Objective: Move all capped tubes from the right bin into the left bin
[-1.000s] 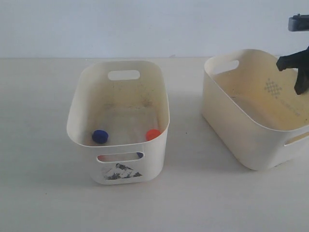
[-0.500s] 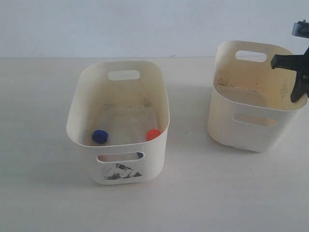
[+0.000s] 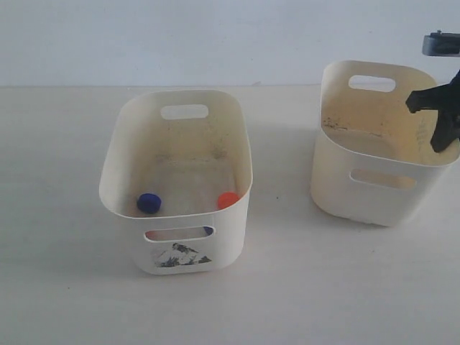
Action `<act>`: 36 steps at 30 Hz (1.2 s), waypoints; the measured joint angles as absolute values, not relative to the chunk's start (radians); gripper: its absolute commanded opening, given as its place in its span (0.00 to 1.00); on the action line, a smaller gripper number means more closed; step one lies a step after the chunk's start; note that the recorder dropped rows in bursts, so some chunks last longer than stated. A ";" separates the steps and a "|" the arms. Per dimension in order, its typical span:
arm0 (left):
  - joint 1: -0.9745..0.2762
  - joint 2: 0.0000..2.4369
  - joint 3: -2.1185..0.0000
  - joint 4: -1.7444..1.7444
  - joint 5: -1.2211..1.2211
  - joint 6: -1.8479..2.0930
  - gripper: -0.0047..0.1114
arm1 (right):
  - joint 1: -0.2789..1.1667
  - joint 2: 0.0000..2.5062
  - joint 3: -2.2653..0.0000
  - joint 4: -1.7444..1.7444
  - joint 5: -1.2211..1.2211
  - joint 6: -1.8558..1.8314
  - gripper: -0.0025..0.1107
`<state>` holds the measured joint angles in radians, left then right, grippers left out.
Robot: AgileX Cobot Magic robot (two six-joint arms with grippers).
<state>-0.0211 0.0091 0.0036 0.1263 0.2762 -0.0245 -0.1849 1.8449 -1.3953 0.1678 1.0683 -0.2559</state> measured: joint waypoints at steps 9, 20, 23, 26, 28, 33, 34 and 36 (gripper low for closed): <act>-0.021 0.009 0.004 0.126 0.276 -0.024 0.08 | -0.187 1.797 -1.395 0.213 1.080 -0.334 0.07; -0.021 0.009 0.004 0.126 0.276 -0.024 0.08 | -0.187 1.787 -1.376 0.213 1.112 -0.260 0.07; -0.021 0.009 0.004 0.126 0.276 -0.024 0.08 | -0.187 1.787 -1.376 0.213 1.112 -0.226 0.07; -0.021 0.009 0.004 0.126 0.276 -0.024 0.08 | -0.187 1.787 -1.376 0.213 1.114 -0.203 0.08; -0.021 0.009 0.004 0.126 0.276 -0.024 0.08 | -0.187 1.787 -1.376 0.217 1.119 -0.189 0.15; -0.021 0.009 0.004 0.126 0.276 -0.024 0.08 | -0.187 1.787 -1.374 0.224 1.125 -0.174 0.50; -0.021 0.009 0.004 0.126 0.276 -0.024 0.08 | -0.187 1.787 -1.374 0.224 1.127 -0.171 0.56; -0.021 0.009 0.004 0.126 0.276 -0.024 0.08 | -0.187 1.787 -1.374 0.226 1.127 -0.171 0.60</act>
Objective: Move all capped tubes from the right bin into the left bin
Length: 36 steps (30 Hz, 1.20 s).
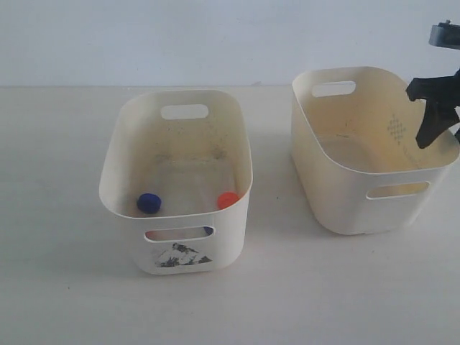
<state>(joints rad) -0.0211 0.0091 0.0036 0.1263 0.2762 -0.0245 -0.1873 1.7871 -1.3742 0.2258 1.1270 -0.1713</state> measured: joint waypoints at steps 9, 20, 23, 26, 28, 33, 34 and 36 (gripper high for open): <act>-0.021 0.009 0.004 0.126 0.276 -0.024 0.08 | -0.187 1.733 -1.374 0.225 1.082 -0.140 0.59; -0.021 0.009 0.004 0.126 0.276 -0.024 0.08 | -0.180 1.381 -1.360 0.296 1.089 -0.089 0.03; -0.021 0.009 0.004 0.126 0.276 -0.024 0.08 | -0.129 1.237 -1.301 0.364 1.074 -0.089 0.02; -0.021 0.009 0.004 0.126 0.276 -0.024 0.08 | -0.022 1.066 -1.196 0.437 1.070 -0.091 0.02; -0.021 0.009 0.004 0.126 0.276 -0.024 0.08 | 0.053 0.937 -1.124 0.456 1.091 -0.091 0.02; -0.021 0.009 0.004 0.126 0.276 -0.024 0.08 | 0.109 0.697 -1.098 0.444 1.138 -0.089 0.02; -0.021 0.009 0.004 0.126 0.276 -0.024 0.08 | 0.110 0.659 -1.098 0.441 1.133 -0.089 0.02; -0.021 0.009 0.004 0.126 0.276 -0.024 0.08 | 0.110 0.618 -1.098 0.428 1.127 -0.089 0.02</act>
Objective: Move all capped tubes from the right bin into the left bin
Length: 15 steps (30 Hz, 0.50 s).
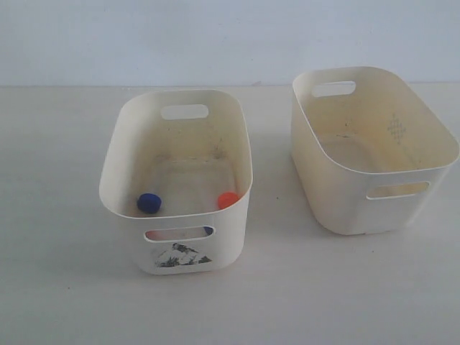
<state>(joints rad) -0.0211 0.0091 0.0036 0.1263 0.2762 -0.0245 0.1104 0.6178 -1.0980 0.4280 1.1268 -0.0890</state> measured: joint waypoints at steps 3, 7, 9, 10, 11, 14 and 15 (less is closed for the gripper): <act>-0.021 0.009 0.004 0.126 0.276 -0.024 0.08 | 0.110 0.572 -1.098 0.355 1.125 -0.089 0.02; -0.021 0.009 0.004 0.126 0.276 -0.024 0.08 | 0.110 0.550 -1.065 0.219 1.119 -0.053 0.02; -0.021 0.009 0.004 0.126 0.276 -0.024 0.08 | 0.110 0.550 -1.013 0.173 1.067 0.000 0.02; -0.021 0.009 0.004 0.126 0.276 -0.024 0.08 | 0.110 0.550 -0.976 0.160 1.019 0.027 0.02; -0.021 0.009 0.004 0.126 0.276 -0.024 0.08 | 0.110 0.550 -0.942 0.158 0.962 0.057 0.02; -0.021 0.009 0.004 0.126 0.276 -0.024 0.08 | 0.110 0.550 -0.798 0.223 0.754 0.068 0.02; -0.021 0.009 0.004 0.126 0.276 -0.024 0.08 | 0.110 0.550 -0.741 0.263 0.675 0.054 0.02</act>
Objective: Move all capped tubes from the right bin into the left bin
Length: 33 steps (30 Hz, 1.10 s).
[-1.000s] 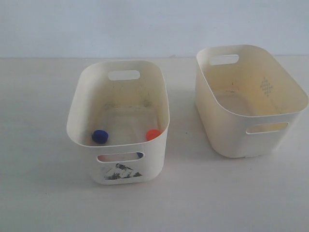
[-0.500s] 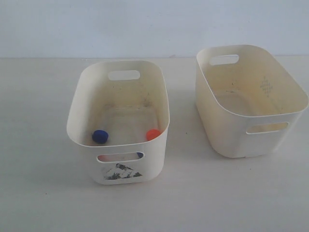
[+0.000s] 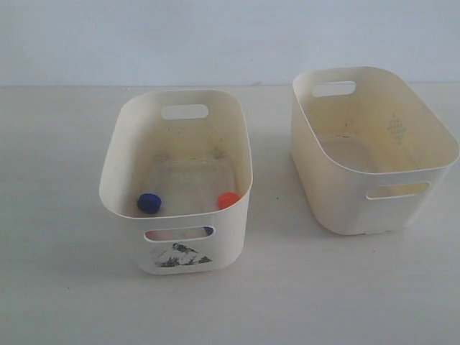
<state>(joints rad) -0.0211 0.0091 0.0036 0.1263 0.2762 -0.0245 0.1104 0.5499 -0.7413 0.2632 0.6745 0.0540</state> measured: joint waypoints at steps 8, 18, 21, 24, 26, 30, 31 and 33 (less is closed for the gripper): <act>-0.021 0.009 0.004 0.126 0.276 -0.024 0.08 | 0.110 0.563 -0.332 0.499 0.182 0.000 0.02; -0.021 0.009 0.004 0.126 0.276 -0.024 0.08 | 0.104 0.255 -0.021 0.507 0.058 -0.093 0.02; -0.021 0.009 0.004 0.126 0.276 -0.024 0.08 | 0.096 0.151 -0.007 0.507 0.056 -0.124 0.02; -0.021 0.009 0.004 0.126 0.276 -0.024 0.08 | 0.072 0.074 -0.007 0.507 0.070 -0.158 0.02; -0.021 0.009 0.004 0.126 0.276 -0.024 0.08 | 0.065 0.031 -0.005 0.502 0.094 -0.196 0.02; -0.021 0.009 0.004 0.126 0.276 -0.024 0.08 | 0.061 0.008 -0.005 0.495 0.143 -0.251 0.02; -0.021 0.009 0.004 0.126 0.276 -0.024 0.08 | 0.061 0.008 -0.005 0.493 0.159 -0.259 0.02; -0.021 0.009 0.004 0.126 0.276 -0.024 0.08 | 0.059 0.007 -0.005 0.488 0.198 -0.262 0.02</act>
<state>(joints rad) -0.0211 0.0091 0.0036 0.1263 0.2762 -0.0245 0.0590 0.0065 -0.0051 0.4876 0.1984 -0.2620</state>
